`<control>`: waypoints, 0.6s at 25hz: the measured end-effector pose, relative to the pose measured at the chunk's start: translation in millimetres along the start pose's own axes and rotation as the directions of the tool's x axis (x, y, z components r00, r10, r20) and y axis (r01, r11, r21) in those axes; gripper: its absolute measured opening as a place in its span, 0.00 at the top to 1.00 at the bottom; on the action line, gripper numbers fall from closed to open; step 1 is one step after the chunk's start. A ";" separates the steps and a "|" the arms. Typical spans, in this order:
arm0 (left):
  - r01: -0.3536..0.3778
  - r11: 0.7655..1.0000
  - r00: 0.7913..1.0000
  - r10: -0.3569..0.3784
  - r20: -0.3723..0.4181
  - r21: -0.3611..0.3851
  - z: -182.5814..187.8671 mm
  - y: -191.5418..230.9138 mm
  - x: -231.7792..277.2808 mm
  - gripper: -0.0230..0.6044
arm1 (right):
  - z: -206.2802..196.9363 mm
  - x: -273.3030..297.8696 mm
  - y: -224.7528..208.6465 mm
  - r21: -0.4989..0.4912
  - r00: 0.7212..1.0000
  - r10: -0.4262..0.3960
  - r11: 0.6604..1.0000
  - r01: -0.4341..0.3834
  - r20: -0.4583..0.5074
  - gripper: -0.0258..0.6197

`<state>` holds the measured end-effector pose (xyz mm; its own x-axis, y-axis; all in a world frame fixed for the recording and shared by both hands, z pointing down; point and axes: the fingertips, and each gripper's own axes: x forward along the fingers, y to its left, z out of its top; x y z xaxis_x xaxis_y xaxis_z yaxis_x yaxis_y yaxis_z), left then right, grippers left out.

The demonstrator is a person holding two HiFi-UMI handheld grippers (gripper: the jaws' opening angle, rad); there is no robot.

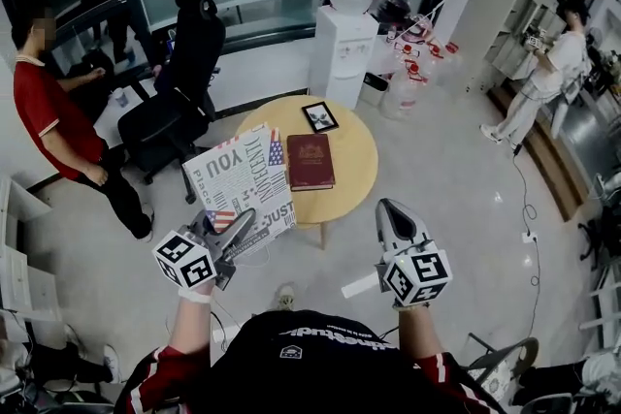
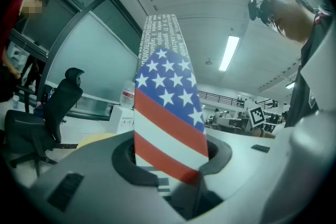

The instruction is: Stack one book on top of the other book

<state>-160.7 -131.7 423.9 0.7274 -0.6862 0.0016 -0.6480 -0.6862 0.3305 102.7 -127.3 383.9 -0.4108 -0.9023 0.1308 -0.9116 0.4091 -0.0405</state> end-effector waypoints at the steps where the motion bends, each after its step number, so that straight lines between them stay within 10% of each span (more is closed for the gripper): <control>1: 0.000 1.000 1.000 0.000 0.002 -0.007 1.6 8.1 2.6 0.69 | 1.6 8.7 0.9 -0.004 1.000 0.001 1.000 -0.001 -0.002 0.91; 15: 0.042 0.998 0.999 -0.043 -0.031 -0.035 30.6 102.4 50.3 0.69 | 21.5 111.2 -1.8 -0.011 0.999 -0.029 1.000 0.028 -0.016 0.91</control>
<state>-197.4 -243.9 429.0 0.7615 -0.6480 0.0160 -0.6083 -0.7058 0.3631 58.3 -231.3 377.2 -0.3843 -0.9113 0.1480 -0.9226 0.3849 -0.0257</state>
